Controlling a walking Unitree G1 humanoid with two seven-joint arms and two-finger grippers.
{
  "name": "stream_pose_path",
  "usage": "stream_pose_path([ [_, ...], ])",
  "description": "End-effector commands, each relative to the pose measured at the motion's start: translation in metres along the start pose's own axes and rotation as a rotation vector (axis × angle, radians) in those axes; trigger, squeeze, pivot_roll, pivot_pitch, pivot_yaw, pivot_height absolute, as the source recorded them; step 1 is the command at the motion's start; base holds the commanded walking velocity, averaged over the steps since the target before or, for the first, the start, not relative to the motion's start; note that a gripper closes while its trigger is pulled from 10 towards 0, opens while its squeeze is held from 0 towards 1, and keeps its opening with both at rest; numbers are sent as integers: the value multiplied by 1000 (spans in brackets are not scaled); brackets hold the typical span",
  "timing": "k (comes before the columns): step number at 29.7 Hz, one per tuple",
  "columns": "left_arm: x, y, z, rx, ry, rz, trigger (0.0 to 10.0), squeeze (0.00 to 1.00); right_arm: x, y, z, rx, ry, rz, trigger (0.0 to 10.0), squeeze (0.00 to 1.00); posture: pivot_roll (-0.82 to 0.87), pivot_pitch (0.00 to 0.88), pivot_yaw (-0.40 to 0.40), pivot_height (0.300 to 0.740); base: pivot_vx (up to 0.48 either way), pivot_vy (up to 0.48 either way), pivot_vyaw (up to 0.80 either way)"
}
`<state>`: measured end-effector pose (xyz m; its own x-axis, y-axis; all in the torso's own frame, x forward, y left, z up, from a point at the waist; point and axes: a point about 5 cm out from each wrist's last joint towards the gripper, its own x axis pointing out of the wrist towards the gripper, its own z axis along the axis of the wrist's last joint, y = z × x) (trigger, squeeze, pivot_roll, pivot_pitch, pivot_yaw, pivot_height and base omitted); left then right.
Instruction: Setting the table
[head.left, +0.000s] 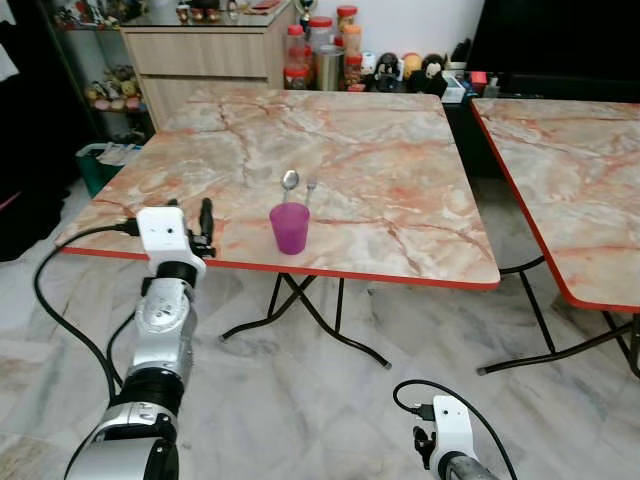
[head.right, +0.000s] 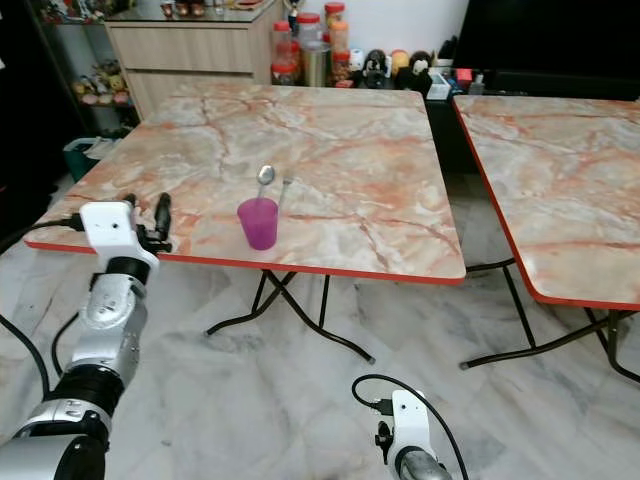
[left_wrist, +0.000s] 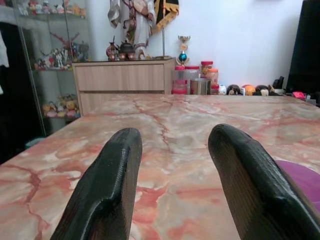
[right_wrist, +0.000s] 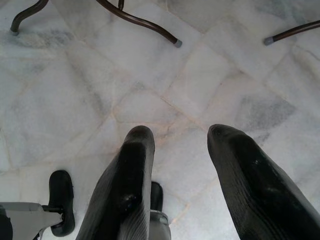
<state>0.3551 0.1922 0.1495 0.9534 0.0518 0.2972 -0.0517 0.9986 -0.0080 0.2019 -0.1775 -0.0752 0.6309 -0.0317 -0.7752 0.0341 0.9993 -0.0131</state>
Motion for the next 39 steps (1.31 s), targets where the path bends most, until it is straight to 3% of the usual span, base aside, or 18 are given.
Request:
stream_pose_path([
  [1, 7, -3, 5, -24, 2, -8, 10000, 0, 0, 0, 1, -1, -2, -4, 10000, 0, -16, 0, -6, 740, 0, 0, 0],
  [10, 10, -11, 8, -47, -8, -24, 10000, 0, 0, 0, 2, -3, 2, 0, 10000, 0, -18, 0, -9, 740, 251, 0, -214],
  [39, 15, -12, 16, -57, -16, -71, 10000, 0, 0, 2, 0, -17, 9, -5, 10000, 0, -15, 0, 2, 740, 316, 0, 0],
])
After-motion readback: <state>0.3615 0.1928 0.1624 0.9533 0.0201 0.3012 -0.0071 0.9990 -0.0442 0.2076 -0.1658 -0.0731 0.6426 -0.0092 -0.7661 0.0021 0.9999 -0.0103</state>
